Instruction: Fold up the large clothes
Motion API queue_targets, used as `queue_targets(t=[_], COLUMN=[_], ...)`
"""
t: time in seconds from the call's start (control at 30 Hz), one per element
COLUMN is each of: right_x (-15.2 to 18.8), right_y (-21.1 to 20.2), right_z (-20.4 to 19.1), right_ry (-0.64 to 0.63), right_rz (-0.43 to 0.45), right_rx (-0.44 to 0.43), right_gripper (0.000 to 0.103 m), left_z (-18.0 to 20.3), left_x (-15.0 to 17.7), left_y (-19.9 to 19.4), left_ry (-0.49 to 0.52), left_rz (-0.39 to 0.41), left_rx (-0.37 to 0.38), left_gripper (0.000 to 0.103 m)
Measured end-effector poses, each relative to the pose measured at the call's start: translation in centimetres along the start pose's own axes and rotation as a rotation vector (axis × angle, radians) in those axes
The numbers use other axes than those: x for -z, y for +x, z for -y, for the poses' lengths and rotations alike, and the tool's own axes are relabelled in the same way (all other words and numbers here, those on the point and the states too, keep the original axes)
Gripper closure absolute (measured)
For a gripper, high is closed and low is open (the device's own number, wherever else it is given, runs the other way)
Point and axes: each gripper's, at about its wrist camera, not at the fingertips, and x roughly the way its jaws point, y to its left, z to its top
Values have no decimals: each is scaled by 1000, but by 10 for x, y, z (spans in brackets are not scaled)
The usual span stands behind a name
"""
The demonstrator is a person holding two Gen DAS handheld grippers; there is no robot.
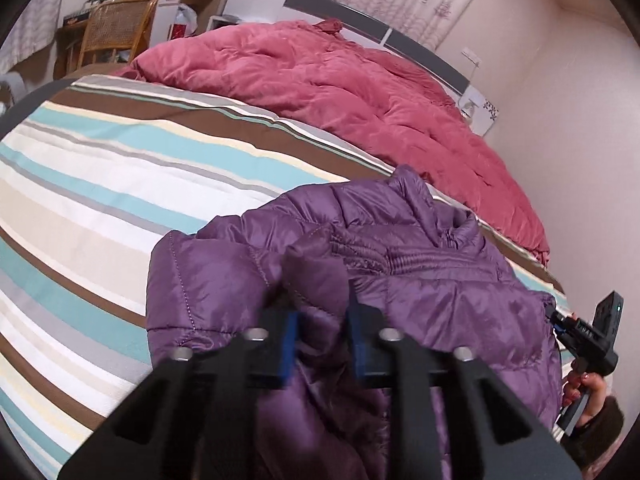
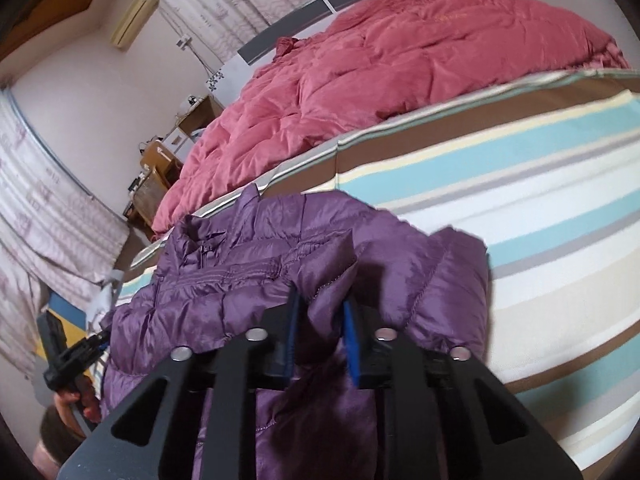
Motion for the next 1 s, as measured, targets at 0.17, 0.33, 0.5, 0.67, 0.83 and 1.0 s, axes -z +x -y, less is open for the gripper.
queue_targets(t=[0.17,0.33,0.5,0.67,0.83,1.0], right_x=[-19,-39,-49,-51,-45,-38], right_y=[-10,-1,22,49,68,84], right_z=[-12,-20,-15,-12,-17,-23], right_ry=[-28,-29,7,-17,-85,-164], right_rz=[63,83,82,67,58,52], right_rx=[16,47,98,187,279,351], right_gripper=[90,90,90,90,90,90], left_z=[0,13,19,19,16,12], left_x=[-18,-40,-53,-57,-50,-40], left_y=[-13,-5,19,48,65,81], left_ry=[-49,-13,-12,-7,0,25], left_rz=[62,83,78,56,45,37], left_rx=[8,-49,-110,-176,-214,-249], left_gripper=[91,91,91,91,91,90])
